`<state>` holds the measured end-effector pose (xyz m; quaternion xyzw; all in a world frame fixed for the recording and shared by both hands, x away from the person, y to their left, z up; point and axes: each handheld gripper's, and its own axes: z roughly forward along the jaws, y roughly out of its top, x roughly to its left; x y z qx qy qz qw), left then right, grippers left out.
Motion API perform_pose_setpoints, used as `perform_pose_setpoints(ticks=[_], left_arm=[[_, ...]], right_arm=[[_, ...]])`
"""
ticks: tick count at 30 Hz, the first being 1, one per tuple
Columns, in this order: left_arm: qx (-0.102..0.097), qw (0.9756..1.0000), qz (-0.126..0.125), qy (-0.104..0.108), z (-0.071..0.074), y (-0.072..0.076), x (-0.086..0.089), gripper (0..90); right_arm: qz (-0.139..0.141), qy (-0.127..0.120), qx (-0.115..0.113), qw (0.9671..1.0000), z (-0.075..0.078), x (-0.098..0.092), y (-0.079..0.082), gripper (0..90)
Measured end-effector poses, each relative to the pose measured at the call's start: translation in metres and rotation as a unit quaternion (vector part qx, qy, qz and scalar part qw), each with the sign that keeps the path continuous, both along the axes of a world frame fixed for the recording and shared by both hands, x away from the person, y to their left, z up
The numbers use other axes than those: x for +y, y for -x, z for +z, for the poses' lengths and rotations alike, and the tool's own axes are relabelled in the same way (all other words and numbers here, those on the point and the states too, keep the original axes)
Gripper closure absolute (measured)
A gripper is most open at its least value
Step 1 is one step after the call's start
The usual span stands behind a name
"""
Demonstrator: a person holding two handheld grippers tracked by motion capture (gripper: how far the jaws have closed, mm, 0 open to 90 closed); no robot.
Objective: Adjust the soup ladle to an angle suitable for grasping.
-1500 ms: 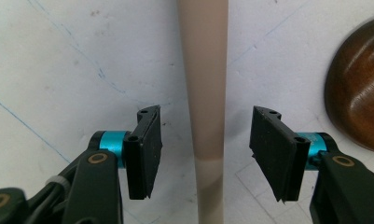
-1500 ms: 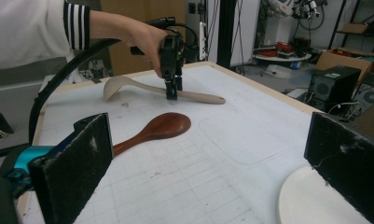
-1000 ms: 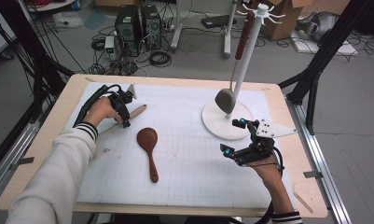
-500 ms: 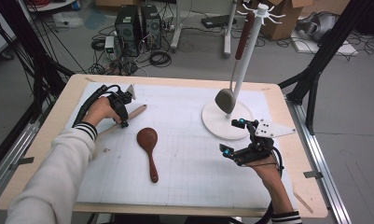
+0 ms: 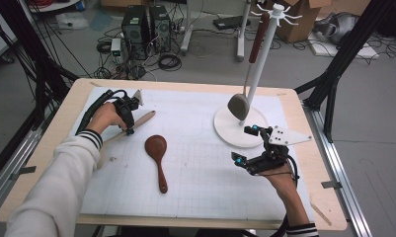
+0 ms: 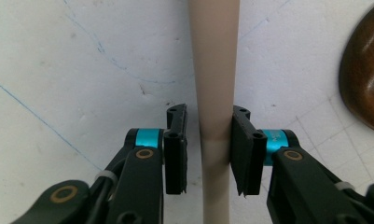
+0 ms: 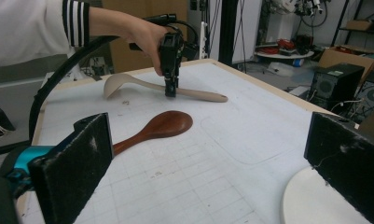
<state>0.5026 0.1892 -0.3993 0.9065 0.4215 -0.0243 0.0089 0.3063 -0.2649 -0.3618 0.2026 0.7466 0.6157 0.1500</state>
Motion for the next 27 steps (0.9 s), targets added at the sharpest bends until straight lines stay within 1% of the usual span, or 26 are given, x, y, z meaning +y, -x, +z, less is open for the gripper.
perform_pose_setpoints(ticks=[6, 10, 16, 17, 19, 21, 22, 24, 26, 27], left_arm=[[0.002, 1.0, -0.005, 0.0, 0.0, 0.0, -0.002, 74.7], [0.001, 1.0, 0.0, 0.0, 0.0, 0.0, -0.002, 75.5], [0.0, 1.0, -0.005, -0.001, 0.001, 0.0, -0.002, 75.9], [-0.004, 1.0, -0.005, -0.002, 0.001, 0.001, -0.002, 75.9], [-0.005, 1.0, -0.005, 0.0, 0.002, 0.001, -0.002, 75.9], [-0.011, 0.9999, -0.007, 0.002, 0.004, 0.001, -0.001, 76.0], [-0.017, 0.9998, -0.004, 0.005, 0.007, 0.001, 0.0, 76.1], [-0.021, 0.9997, -0.004, 0.013, 0.01, 0.002, 0.003, 76.2], [-0.03, 0.9994, 0.0, 0.018, 0.014, 0.002, 0.005, 76.2], [-0.033, 0.9992, 0.001, 0.022, 0.015, 0.003, 0.006, 76.3]], right_arm=[[-0.001, 0.0, -0.002, 1.0, 0.0, 0.0, 0.0, 0.3], [-0.001, 0.0, -0.001, 1.0, 0.0, -0.001, 0.0, 0.3], [-0.001, -0.001, 0.002, 1.0, 0.0, -0.001, -0.001, 0.3], [-0.001, 0.0, 0.001, 1.0, 0.0, -0.001, -0.001, 0.3], [-0.001, 0.0, -0.001, 1.0, 0.0, -0.001, -0.001, 0.3], [-0.001, -0.001, 0.001, 1.0, 0.0, -0.001, -0.001, 0.3], [-0.001, 0.0, 0.002, 1.0, 0.0, -0.002, -0.001, 0.3], [-0.001, -0.001, 0.004, 1.0, -0.001, -0.002, -0.001, 0.3], [-0.002, -0.001, 0.0, 1.0, -0.001, -0.001, -0.002, 0.3], [-0.001, 0.0, 0.003, 1.0, -0.001, -0.001, -0.001, 0.3]])
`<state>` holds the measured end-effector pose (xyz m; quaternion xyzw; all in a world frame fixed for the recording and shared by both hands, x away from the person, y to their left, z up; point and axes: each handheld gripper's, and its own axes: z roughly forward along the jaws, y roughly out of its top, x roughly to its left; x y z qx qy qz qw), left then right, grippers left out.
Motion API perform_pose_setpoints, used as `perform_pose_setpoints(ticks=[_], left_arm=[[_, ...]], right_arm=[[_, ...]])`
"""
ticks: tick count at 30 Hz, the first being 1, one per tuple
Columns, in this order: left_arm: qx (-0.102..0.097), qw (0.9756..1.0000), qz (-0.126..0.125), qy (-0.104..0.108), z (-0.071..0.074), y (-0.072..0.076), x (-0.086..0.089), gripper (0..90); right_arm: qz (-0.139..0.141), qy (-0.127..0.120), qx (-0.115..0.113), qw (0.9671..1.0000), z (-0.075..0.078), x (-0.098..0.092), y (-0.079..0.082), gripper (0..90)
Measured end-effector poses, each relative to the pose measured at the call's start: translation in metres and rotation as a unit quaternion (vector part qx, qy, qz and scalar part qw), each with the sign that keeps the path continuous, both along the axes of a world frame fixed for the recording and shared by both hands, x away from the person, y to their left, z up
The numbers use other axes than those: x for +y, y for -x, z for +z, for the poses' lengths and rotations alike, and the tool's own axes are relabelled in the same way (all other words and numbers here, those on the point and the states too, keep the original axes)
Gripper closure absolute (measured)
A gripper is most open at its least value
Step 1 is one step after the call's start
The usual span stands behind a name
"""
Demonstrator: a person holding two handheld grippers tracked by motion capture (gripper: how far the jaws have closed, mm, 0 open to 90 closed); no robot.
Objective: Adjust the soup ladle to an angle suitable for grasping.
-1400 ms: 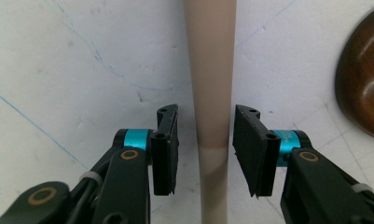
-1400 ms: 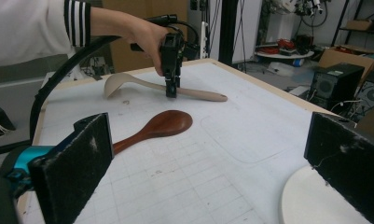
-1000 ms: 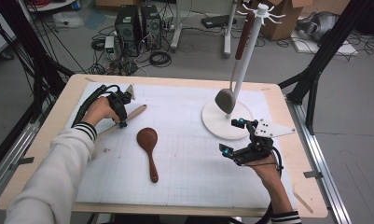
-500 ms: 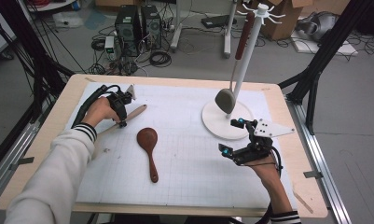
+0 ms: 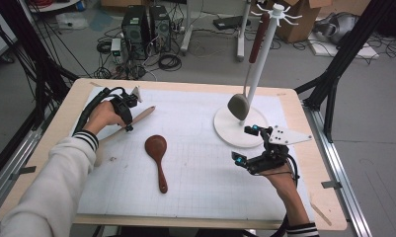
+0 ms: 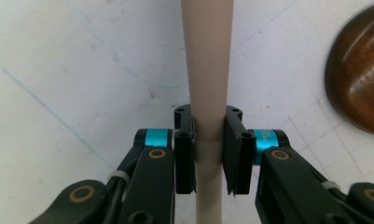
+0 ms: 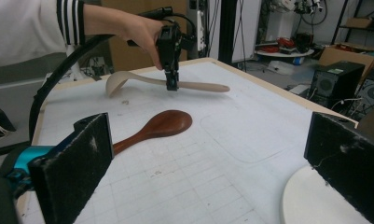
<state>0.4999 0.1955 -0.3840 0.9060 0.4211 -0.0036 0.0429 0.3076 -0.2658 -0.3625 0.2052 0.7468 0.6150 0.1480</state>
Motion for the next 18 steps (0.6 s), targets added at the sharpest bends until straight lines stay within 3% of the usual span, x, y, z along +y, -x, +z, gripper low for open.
perform_pose_setpoints(ticks=[5, 10, 15, 18], left_arm=[[-0.026, 0.9995, 0.007, 0.016, 0.012, 0.002, 0.008, 76.4], [-0.034, 0.9989, 0.013, 0.03, 0.019, 0.004, 0.014, 76.4], [-0.039, 0.9987, 0.005, 0.033, 0.025, 0.008, 0.016, 76.4], [-0.051, 0.998, -0.002, 0.036, 0.03, 0.012, 0.017, 76.4]], right_arm=[[0.001, 0.002, 0.001, 1.0, -0.001, 0.002, -0.001, 0.3], [0.002, 0.003, 0.002, 1.0, -0.001, 0.004, -0.002, 0.3], [0.002, 0.005, 0.005, 1.0, -0.001, 0.005, -0.001, 0.3], [0.001, 0.006, 0.003, 1.0, -0.001, 0.005, -0.001, 0.3]])
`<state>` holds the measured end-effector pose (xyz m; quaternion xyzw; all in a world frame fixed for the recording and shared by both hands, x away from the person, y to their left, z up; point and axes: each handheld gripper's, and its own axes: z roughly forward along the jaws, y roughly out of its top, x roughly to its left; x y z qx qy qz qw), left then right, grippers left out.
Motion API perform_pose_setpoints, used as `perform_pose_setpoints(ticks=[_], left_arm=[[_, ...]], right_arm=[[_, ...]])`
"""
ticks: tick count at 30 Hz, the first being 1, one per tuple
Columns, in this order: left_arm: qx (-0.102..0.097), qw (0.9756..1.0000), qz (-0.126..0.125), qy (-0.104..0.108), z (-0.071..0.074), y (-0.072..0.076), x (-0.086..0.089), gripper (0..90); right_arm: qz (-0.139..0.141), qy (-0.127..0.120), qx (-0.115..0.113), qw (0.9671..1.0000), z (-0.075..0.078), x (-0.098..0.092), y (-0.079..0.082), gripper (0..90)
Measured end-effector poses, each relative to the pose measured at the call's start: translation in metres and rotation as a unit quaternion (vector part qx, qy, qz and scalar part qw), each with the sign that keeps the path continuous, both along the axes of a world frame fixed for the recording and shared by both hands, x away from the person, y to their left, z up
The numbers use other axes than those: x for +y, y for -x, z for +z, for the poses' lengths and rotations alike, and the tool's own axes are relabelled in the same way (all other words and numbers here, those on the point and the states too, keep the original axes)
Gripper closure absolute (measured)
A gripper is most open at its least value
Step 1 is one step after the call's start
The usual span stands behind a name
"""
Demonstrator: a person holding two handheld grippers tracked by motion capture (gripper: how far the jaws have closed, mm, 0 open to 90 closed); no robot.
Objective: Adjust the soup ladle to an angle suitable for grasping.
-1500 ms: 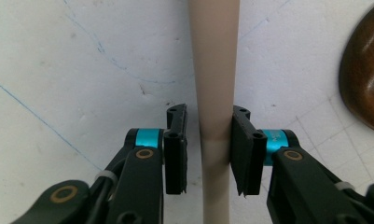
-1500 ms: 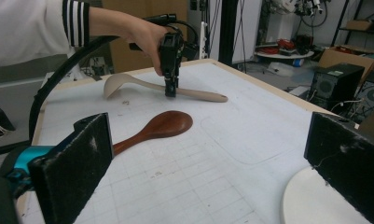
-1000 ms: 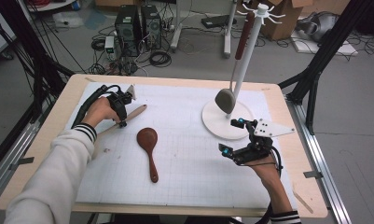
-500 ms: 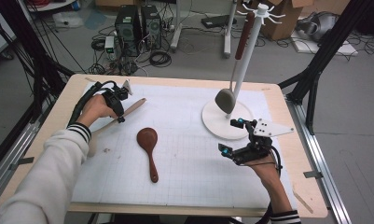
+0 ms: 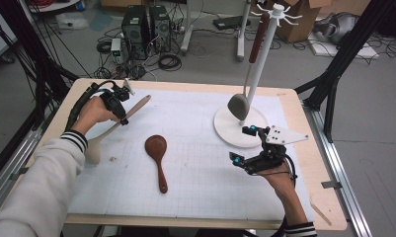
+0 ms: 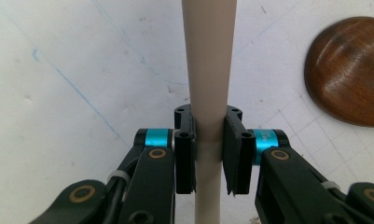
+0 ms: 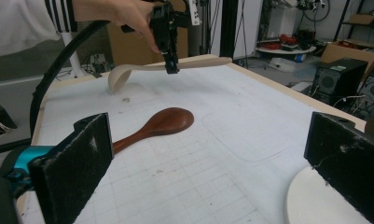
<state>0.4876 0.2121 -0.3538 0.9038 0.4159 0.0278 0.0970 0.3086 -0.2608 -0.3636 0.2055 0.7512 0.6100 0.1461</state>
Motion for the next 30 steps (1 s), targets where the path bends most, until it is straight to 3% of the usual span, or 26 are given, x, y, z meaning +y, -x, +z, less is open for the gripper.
perform_pose_setpoints(ticks=[7, 17, 30], left_arm=[[-0.038, 0.999, 0.0, 0.022, 0.019, 0.011, 0.011, 76.6], [-0.068, 0.9964, -0.006, 0.049, 0.038, 0.021, 0.022, 76.6], [-0.118, 0.9892, -0.011, 0.086, 0.055, 0.031, 0.027, 76.7]], right_arm=[[-0.001, -0.003, -0.001, 1.0, 0.001, 0.001, 0.001, 0.3], [0.001, -0.003, -0.003, 1.0, 0.001, 0.003, 0.002, 0.3], [0.0, -0.004, -0.003, 1.0, 0.001, 0.003, 0.002, 0.3]])
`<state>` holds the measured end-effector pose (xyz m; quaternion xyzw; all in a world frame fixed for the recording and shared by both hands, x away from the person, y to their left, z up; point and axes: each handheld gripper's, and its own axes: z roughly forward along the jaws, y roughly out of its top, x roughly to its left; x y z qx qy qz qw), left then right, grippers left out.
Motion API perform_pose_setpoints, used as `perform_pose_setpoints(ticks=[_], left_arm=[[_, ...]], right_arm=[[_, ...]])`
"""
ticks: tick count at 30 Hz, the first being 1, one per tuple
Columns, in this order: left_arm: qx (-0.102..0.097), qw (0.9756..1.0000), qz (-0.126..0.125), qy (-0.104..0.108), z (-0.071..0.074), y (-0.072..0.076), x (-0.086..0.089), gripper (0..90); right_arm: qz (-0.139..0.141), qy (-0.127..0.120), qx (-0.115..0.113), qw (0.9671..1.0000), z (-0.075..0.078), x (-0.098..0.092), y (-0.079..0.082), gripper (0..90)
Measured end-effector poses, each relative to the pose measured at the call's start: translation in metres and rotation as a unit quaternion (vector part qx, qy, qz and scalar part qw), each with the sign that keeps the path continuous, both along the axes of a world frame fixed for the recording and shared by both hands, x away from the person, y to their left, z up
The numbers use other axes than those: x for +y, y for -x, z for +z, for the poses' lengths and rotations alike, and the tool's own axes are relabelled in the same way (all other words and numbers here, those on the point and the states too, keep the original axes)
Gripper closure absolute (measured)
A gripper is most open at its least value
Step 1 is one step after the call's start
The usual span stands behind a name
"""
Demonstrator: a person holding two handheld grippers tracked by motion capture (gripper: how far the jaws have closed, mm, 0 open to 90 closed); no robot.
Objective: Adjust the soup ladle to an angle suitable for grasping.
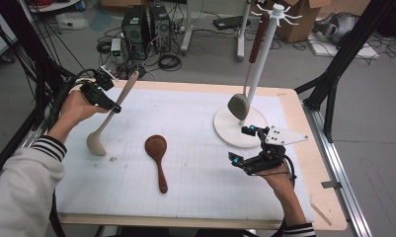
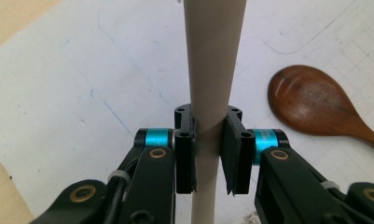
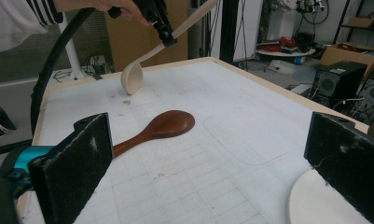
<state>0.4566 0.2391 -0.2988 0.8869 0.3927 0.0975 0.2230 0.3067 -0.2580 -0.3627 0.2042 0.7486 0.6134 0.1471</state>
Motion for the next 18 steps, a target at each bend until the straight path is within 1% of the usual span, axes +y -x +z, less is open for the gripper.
perform_pose_setpoints(ticks=[3, 5, 7, 8, 11, 12, 13, 15, 16, 17, 18], left_arm=[[-0.011, 0.9999, -0.004, 0.011, 0.003, 0.002, 0.0, 76.6], [-0.018, 0.9995, -0.007, 0.023, 0.006, 0.003, 0.001, 76.7], [-0.026, 0.9991, -0.01, 0.03, 0.008, 0.004, 0.001, 76.7], [-0.027, 0.9991, -0.012, 0.031, 0.009, 0.005, 0.001, 76.6], [-0.039, 0.9985, -0.011, 0.035, 0.011, 0.006, 0.002, 76.7], [-0.045, 0.9983, -0.007, 0.037, 0.012, 0.007, 0.002, 76.7], [-0.043, 0.9982, -0.011, 0.039, 0.013, 0.007, 0.003, 76.7], [-0.046, 0.9981, -0.01, 0.04, 0.014, 0.008, 0.003, 76.6], [-0.045, 0.998, -0.012, 0.043, 0.014, 0.008, 0.004, 76.7], [-0.049, 0.9978, -0.01, 0.043, 0.015, 0.008, 0.004, 76.6], [-0.05, 0.9977, -0.011, 0.043, 0.016, 0.009, 0.004, 76.6]], right_arm=[[0.0, 0.0, -0.001, 1.0, 0.0, 0.0, 0.0, 0.3], [0.0, -0.001, -0.001, 1.0, 0.0, 0.0, 0.0, 0.3], [-0.001, 0.0, -0.002, 1.0, 0.0, 0.0, 0.0, 0.3], [0.0, 0.0, -0.002, 1.0, 0.0, 0.0, -0.001, 0.3], [-0.001, 0.0, -0.001, 1.0, 0.0, 0.0, 0.0, 0.3], [-0.003, -0.001, -0.001, 1.0, 0.0, 0.0, 0.0, 0.3], [-0.004, 0.0, -0.003, 1.0, 0.0, -0.001, 0.0, 0.3], [-0.004, -0.001, -0.003, 1.0, 0.0, -0.001, 0.0, 0.3], [-0.005, -0.001, 0.0, 1.0, 0.001, -0.002, 0.0, 0.3], [-0.005, 0.0, -0.004, 1.0, 0.001, -0.002, -0.001, 0.3], [-0.005, -0.002, -0.004, 1.0, 0.001, -0.002, -0.001, 0.3]])
